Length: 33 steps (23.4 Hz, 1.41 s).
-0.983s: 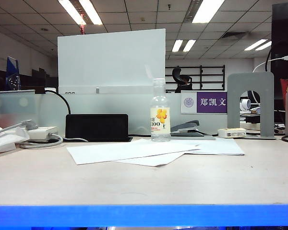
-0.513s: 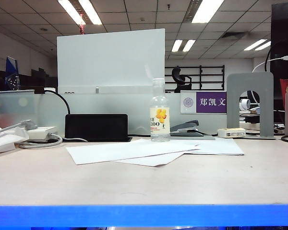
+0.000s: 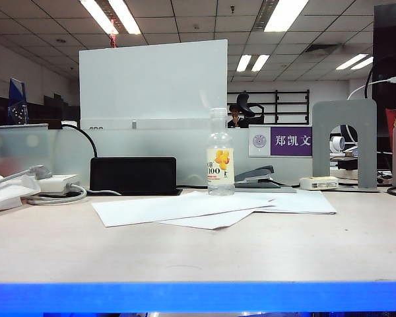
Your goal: Rotate the Rubik's Cube so that the bottom side is facing up.
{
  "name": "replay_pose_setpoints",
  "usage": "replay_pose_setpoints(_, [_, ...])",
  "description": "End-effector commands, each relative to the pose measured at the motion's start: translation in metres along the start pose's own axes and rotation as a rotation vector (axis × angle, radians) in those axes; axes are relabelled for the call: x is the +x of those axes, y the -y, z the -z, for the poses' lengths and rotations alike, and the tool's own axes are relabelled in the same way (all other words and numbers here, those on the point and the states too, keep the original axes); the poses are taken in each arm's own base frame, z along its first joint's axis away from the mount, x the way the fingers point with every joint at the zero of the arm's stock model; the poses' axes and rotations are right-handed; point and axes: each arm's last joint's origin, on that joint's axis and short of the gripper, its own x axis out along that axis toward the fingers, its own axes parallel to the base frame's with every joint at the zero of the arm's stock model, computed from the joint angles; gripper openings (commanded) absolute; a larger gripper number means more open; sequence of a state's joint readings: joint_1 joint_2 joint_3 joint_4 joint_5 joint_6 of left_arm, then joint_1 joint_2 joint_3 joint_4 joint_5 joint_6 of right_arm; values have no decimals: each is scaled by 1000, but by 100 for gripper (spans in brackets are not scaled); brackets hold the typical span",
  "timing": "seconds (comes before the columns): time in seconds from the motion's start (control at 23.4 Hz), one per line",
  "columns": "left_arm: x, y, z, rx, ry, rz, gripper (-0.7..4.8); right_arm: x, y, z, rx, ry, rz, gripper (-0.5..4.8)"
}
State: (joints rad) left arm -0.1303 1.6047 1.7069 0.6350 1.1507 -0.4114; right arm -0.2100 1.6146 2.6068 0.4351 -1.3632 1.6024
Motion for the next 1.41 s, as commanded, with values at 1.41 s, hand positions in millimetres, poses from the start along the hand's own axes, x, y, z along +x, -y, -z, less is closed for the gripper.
replay_pose_setpoints(1.41, [-2,58,210,-174,-263,-58,-6,0,-24,0,-4,16,-12,-9])
